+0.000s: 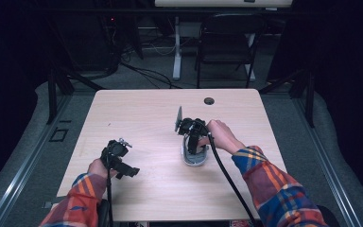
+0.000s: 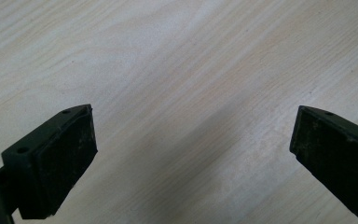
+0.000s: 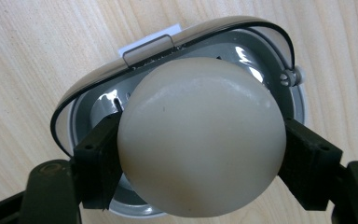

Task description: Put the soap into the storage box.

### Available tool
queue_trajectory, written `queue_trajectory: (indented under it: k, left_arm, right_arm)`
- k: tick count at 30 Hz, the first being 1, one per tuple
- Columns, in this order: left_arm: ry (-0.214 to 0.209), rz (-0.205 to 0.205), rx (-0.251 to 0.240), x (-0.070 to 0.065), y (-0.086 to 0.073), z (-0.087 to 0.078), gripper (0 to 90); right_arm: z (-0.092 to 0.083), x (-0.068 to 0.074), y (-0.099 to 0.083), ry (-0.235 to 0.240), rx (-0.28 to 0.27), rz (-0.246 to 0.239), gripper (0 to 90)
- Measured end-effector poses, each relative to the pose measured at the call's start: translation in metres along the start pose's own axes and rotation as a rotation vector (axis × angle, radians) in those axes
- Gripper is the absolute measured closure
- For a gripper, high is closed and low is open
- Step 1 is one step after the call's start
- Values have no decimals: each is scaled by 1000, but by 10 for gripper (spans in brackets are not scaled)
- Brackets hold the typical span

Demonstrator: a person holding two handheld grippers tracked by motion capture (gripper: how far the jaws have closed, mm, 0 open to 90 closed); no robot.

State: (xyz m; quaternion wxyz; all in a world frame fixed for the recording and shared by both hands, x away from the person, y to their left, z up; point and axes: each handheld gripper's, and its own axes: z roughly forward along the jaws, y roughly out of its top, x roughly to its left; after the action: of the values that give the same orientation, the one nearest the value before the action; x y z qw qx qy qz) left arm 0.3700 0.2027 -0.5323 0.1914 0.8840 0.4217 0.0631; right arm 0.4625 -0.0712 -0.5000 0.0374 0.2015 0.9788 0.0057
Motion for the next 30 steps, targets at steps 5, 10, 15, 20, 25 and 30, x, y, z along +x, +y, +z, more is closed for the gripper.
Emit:
queue_trajectory:
  k: [5, 10, 15, 20, 25, 30]
  left_arm:
    - [0, 2, 1, 0, 0, 0, 4]
    - [0, 3, 0, 0, 0, 0, 4]
    - [-2, 2, 3, 0, 0, 0, 4]
    - [-2, 2, 4, 0, 0, 0, 4]
    - [0, 2, 5, 0, 0, 0, 4]
    - [0, 1, 5, 1, 0, 0, 4]
  right_arm:
    - [1, -1, 0, 1, 9, -5, 239]
    - [3, -2, -2, 8, 5, 2, 238]
    - [5, -4, -4, 11, 15, 3, 236]
    - [2, -5, -7, 17, 10, 8, 236]
    - [-2, -7, -12, 16, -8, 19, 215]
    - [-12, -4, -21, -2, -52, 29, 198]
